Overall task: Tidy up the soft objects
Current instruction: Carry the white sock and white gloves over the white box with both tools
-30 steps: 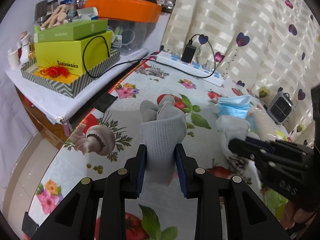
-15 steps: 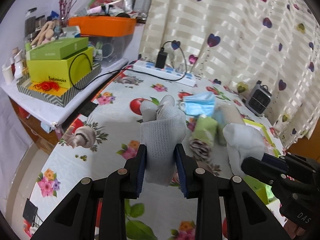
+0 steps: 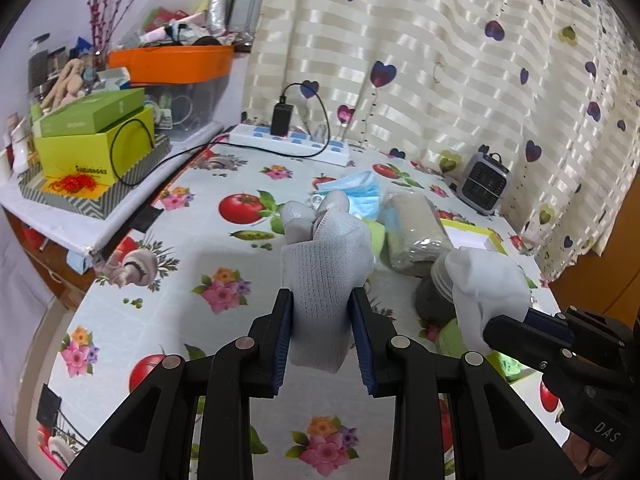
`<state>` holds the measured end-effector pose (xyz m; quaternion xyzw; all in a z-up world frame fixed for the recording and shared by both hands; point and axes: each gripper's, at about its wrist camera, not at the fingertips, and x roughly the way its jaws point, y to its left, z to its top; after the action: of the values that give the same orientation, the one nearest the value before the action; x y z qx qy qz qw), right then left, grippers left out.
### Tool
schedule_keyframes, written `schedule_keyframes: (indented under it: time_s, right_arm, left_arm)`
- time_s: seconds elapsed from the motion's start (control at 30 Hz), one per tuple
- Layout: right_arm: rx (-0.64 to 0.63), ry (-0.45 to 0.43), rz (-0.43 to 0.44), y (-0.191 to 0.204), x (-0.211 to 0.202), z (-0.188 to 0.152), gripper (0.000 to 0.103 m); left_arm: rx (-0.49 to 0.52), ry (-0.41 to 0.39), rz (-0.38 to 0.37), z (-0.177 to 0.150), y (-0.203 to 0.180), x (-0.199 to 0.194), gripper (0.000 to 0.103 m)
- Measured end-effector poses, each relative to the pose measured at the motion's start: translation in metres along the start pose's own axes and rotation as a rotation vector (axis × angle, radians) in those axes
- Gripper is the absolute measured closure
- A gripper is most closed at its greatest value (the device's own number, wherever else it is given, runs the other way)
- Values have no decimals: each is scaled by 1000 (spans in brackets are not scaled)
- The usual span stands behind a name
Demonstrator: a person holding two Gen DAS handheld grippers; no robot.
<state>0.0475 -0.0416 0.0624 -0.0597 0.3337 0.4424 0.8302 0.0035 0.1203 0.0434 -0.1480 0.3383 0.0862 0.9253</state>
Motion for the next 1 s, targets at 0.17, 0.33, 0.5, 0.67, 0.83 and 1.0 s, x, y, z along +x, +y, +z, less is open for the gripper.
schedule_keyframes:
  time_s: [0.17,0.33,0.5,0.67,0.83,1.0]
  right_arm:
    - [15,-15,-1,-4,-10,-5,88]
    - [25,-29,-7,-8,-18,-7,88]
    - [30,-45,-10,-10,-26,-9,88]
    - [38,-57,-12,-13,-32,-10,88]
    - [56,-60,-21,-20,-36,-13,88]
    - [73,-68,-31,-26,-41,-15,88]
  left_arm:
    - [16,5,-17,0,-8,1,75]
    - [26,6,-26,0,-14,0,75]
    - [40,3,-36,1,-20,-2,75]
    - [55,-5,-51,2,-27,-6,75]
    - [68,-3,-61,2,-35,-6,75]
    - [83,-2,-73,3,-43,-5,75]
